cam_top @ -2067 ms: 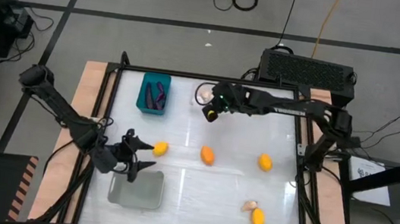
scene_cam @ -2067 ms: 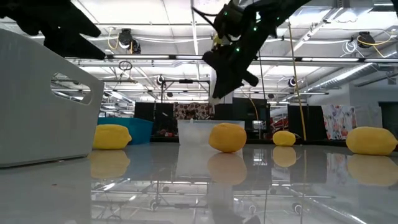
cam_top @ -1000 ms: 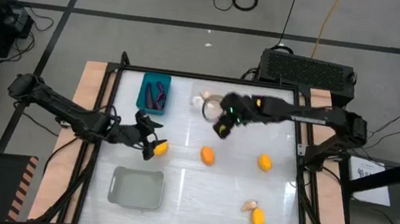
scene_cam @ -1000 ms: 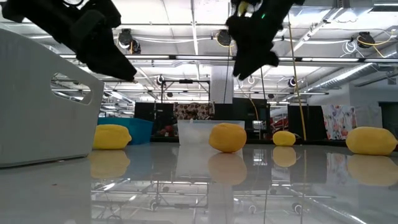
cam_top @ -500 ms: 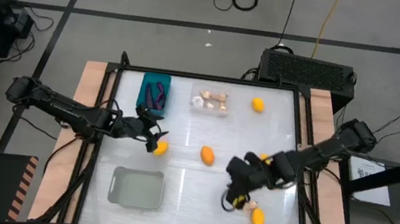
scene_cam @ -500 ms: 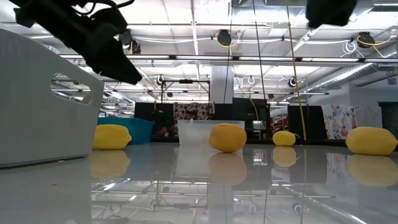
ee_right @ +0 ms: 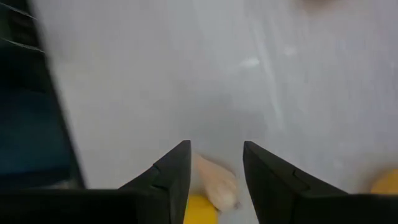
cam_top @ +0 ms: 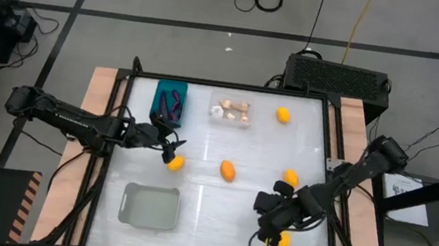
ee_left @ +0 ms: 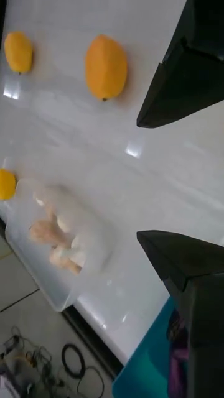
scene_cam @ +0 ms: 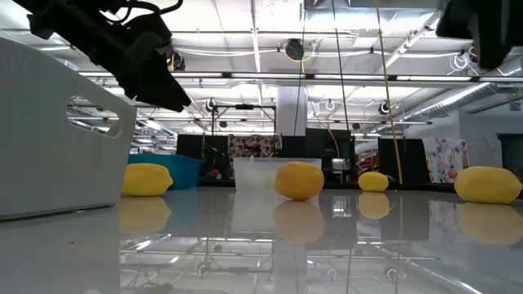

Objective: Sort produce into baskets
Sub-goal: Put the garlic into the transparent bin

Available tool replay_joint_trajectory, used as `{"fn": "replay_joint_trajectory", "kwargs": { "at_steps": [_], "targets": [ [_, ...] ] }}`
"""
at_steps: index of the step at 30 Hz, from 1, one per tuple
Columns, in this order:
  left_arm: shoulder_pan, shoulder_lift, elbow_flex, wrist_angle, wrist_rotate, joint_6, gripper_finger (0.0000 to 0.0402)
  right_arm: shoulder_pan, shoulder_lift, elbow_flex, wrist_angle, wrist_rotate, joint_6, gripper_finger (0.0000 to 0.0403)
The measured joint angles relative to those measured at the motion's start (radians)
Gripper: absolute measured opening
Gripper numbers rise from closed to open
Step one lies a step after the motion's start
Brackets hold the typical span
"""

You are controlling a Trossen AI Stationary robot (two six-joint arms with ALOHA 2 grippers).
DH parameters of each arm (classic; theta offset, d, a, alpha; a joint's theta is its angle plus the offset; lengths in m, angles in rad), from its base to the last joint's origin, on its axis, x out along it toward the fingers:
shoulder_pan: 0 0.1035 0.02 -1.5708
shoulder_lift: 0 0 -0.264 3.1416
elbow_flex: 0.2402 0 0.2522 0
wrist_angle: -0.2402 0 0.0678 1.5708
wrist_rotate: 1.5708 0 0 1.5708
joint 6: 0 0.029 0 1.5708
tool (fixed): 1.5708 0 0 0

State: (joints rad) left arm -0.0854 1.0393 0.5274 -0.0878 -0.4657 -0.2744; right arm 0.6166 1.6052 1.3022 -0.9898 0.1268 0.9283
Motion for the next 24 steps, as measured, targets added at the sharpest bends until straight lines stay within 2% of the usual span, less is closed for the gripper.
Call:
{"fn": "replay_joint_trajectory", "kwargs": {
  "at_steps": [3, 10, 13, 18, 24],
  "targets": [
    [0.000, 0.000, 0.000, -0.008, 0.024, -0.005, 0.0290, -0.013, 0.050, 0.000, -0.024, -0.016, -0.012, 0.0166],
    [-0.009, 0.001, 0.000, -0.012, 0.041, -0.008, 0.0290, -0.092, 0.188, 0.000, -0.045, -0.263, -0.026, 0.0256],
    [-0.016, 0.001, 0.000, -0.012, 0.043, -0.008, 0.0290, -0.104, 0.237, 0.000, -0.061, -0.332, -0.059, 0.0294],
    [-0.028, 0.001, -0.010, -0.009, 0.043, -0.008, 0.0290, -0.106, 0.292, 0.000, -0.148, -0.339, -0.106, 0.0336],
    [-0.028, 0.001, -0.016, -0.012, 0.043, -0.008, 0.0290, -0.104, 0.331, -0.001, -0.178, -0.345, -0.114, 0.0352]
  ]
}}
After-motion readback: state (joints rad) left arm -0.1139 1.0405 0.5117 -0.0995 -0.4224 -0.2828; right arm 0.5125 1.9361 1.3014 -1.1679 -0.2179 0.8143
